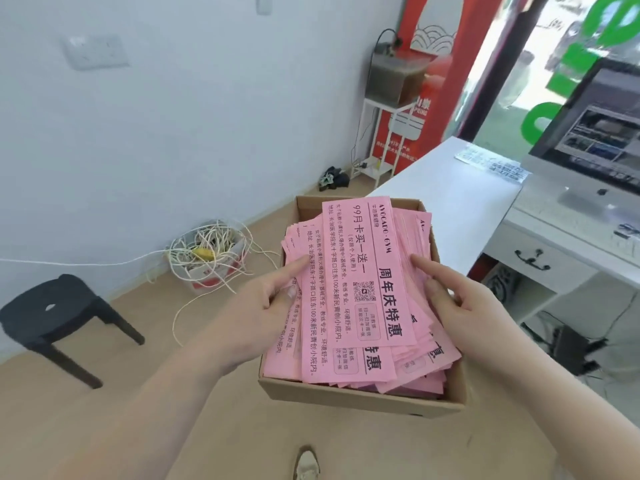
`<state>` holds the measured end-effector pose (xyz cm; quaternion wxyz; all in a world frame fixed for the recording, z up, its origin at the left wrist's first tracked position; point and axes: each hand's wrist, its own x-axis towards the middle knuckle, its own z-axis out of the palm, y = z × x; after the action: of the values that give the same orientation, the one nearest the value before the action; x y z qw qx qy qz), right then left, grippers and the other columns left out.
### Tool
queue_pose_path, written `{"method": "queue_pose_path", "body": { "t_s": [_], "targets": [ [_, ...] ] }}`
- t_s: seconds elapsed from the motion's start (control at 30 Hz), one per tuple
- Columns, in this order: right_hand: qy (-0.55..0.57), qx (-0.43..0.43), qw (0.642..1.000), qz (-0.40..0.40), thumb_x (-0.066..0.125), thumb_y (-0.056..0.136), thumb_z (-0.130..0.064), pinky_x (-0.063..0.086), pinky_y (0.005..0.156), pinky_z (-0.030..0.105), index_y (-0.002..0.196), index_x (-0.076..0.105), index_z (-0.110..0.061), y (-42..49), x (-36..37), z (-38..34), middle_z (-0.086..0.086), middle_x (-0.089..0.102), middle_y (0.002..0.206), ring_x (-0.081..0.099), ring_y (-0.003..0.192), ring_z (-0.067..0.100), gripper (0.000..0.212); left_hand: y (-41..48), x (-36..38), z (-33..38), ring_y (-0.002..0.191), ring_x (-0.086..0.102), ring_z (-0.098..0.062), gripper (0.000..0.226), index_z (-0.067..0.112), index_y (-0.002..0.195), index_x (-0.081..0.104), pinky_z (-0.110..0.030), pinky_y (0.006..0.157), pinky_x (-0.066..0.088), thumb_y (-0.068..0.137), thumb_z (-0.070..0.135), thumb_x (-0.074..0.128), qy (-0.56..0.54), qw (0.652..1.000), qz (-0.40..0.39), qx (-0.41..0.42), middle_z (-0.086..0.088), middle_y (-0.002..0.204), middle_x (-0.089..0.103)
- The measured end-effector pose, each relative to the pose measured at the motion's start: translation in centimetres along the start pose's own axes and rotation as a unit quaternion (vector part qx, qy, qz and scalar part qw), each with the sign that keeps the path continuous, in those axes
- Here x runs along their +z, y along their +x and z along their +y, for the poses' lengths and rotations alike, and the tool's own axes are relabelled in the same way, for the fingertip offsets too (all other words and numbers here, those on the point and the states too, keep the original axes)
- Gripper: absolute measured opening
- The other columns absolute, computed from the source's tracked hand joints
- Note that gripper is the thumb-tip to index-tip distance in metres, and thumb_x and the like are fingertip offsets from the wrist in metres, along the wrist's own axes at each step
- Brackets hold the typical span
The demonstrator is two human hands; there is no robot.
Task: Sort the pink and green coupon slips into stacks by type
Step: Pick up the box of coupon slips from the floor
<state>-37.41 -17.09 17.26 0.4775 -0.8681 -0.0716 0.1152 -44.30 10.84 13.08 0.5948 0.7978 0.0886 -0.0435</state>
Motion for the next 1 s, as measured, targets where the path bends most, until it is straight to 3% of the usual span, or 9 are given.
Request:
{"method": "queue_pose_path", "body": {
  "t_s": [0.17, 0.3, 0.4, 0.5, 0.73, 0.8, 0.87, 0.93, 1.0],
  "targets": [
    [-0.001, 0.014, 1.000, 0.000, 0.051, 0.102, -0.048, 0.060, 0.092, 0.040, 0.130, 0.056, -0.062, 10.3, -5.7, 3.2, -0.018, 0.072, 0.118, 0.071, 0.100, 0.003, 0.032, 11.2, 4.8, 1.9, 0.113, 0.062, 0.011, 0.047, 0.054, 0.145, 0.046, -0.024, 0.102, 0.050, 0.110, 0.024, 0.042, -0.009, 1.000, -0.010, -0.013, 0.034, 0.129, 0.062],
    [-0.007, 0.007, 0.999, -0.045, 0.052, 0.102, -0.044, 0.062, 0.087, 0.043, 0.133, 0.057, -0.057, 17.9, -8.8, 6.0, -0.018, 0.074, 0.112, 0.074, 0.094, 0.011, 0.034, 17.1, 8.0, 2.3, 0.128, 0.053, 0.009, 0.048, 0.051, 0.149, 0.043, -0.023, 0.110, 0.044, 0.110, 0.022, 0.041, -0.012, 0.999, 0.012, -0.038, 0.029, 0.144, 0.053],
    [-0.013, -0.007, 0.995, -0.103, 0.052, 0.104, -0.041, 0.062, 0.081, 0.035, 0.134, 0.058, -0.054, 23.7, -9.9, 8.5, -0.018, 0.074, 0.114, 0.074, 0.092, 0.007, 0.033, 20.0, 10.8, 1.3, 0.139, 0.044, 0.001, 0.049, 0.047, 0.153, 0.039, -0.030, 0.116, 0.040, 0.110, 0.022, 0.040, -0.012, 0.997, 0.046, -0.060, 0.026, 0.154, 0.043],
    [-0.018, -0.027, 0.984, -0.175, 0.052, 0.104, -0.039, 0.058, 0.074, 0.019, 0.135, 0.056, -0.052, 28.9, -10.5, 11.2, -0.020, 0.072, 0.115, 0.071, 0.093, -0.003, 0.034, 21.8, 14.4, -0.3, 0.139, 0.044, 0.002, 0.049, 0.048, 0.152, 0.038, -0.028, 0.115, 0.041, 0.110, 0.024, 0.041, -0.019, 0.990, 0.108, -0.087, 0.026, 0.155, 0.041],
    [-0.050, -0.023, 0.947, -0.317, 0.049, 0.103, -0.050, 0.057, 0.086, 0.023, 0.145, 0.047, -0.054, 37.2, -11.7, 17.0, -0.023, 0.066, 0.127, 0.065, 0.108, -0.004, 0.042, 24.8, 22.2, -1.1, 0.134, 0.046, 0.009, 0.048, 0.064, 0.146, 0.032, -0.030, 0.114, 0.042, 0.108, 0.037, 0.042, 0.002, 0.966, 0.210, -0.152, 0.037, 0.148, 0.043],
    [-0.055, -0.030, 0.939, -0.339, 0.045, 0.103, -0.054, 0.053, 0.083, 0.018, 0.147, 0.043, -0.055, 38.3, -12.3, 17.1, -0.028, 0.061, 0.127, 0.061, 0.109, -0.006, 0.044, 25.4, 23.3, -0.4, 0.129, 0.044, 0.019, 0.051, 0.059, 0.151, 0.028, -0.024, 0.114, 0.040, 0.108, 0.035, 0.044, -0.002, 0.964, 0.212, -0.160, 0.046, 0.141, 0.042],
    [-0.054, -0.027, 0.924, -0.376, 0.046, 0.099, -0.063, 0.051, 0.093, 0.022, 0.149, 0.034, -0.059, 39.0, -12.8, 17.2, -0.030, 0.054, 0.136, 0.056, 0.120, -0.006, 0.052, 25.1, 24.2, 0.5, 0.121, 0.041, 0.029, 0.056, 0.056, 0.154, 0.024, -0.010, 0.108, 0.039, 0.108, 0.033, 0.047, -0.011, 0.962, 0.211, -0.171, 0.058, 0.128, 0.039],
    [-0.070, -0.057, 0.915, -0.394, 0.052, 0.091, -0.073, 0.045, 0.112, 0.036, 0.152, 0.024, -0.061, 39.2, -13.2, 17.8, -0.027, 0.046, 0.149, 0.048, 0.134, -0.002, 0.069, 24.3, 25.0, 1.3, 0.125, 0.047, 0.019, 0.056, 0.061, 0.151, 0.024, -0.010, 0.101, 0.043, 0.106, 0.037, 0.049, -0.009, 0.952, 0.250, -0.175, 0.053, 0.131, 0.045],
    [-0.109, -0.119, 0.922, -0.353, 0.054, 0.088, -0.073, 0.042, 0.115, 0.044, 0.157, 0.019, -0.053, 39.4, -13.2, 18.1, -0.019, 0.049, 0.148, 0.045, 0.133, -0.001, 0.080, 23.6, 25.7, 2.0, 0.122, 0.056, 0.008, 0.055, 0.067, 0.147, 0.028, -0.018, 0.095, 0.049, 0.104, 0.043, 0.052, 0.010, 0.934, 0.309, -0.180, 0.038, 0.133, 0.057]
  ]
}}
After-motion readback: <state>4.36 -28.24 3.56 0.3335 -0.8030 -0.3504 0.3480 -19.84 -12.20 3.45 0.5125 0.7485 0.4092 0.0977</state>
